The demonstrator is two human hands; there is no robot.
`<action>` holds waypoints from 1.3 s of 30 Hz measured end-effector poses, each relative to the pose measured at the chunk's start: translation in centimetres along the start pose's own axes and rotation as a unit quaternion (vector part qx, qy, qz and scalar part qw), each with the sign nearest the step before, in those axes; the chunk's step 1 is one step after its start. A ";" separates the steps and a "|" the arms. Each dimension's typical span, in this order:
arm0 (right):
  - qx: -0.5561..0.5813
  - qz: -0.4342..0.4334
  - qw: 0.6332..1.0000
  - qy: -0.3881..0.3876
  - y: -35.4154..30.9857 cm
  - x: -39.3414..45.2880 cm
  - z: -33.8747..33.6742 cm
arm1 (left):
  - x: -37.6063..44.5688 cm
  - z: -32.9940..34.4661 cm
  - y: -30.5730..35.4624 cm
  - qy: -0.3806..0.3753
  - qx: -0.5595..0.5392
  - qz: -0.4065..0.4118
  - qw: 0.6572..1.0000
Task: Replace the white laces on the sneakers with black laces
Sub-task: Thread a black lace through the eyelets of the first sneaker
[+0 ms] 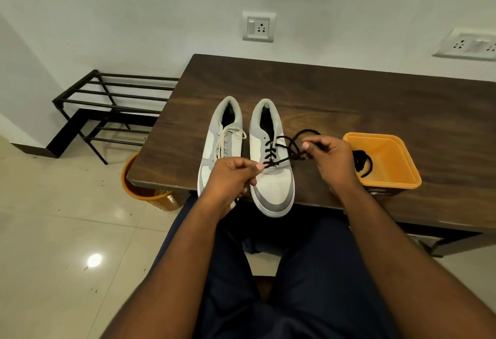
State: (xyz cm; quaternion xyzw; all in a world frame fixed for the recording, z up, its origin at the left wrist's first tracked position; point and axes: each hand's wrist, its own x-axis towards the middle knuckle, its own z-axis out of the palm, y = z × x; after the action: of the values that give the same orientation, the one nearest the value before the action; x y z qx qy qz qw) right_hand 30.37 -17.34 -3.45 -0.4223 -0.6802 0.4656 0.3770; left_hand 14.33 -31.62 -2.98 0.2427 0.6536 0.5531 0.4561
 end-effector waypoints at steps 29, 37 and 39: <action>-0.143 0.049 0.985 -0.087 0.3 0.0 0.8 | 3.2 -0.8 1.4 0.017 0.016 0.034 0.999; 0.094 0.053 0.975 -0.196 -0.7 -0.8 4.2 | 3.8 1.0 2.2 -0.094 0.122 0.050 0.987; 0.090 0.033 0.978 -0.186 -0.5 -0.6 4.3 | 4.0 0.9 2.5 -0.092 0.168 0.053 0.980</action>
State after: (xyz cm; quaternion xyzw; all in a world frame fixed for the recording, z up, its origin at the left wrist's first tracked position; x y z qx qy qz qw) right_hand 26.56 -19.39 -4.30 -0.3143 -0.6795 0.6077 0.2649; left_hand 12.72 -27.19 -1.93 0.4004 0.6783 0.4341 0.4372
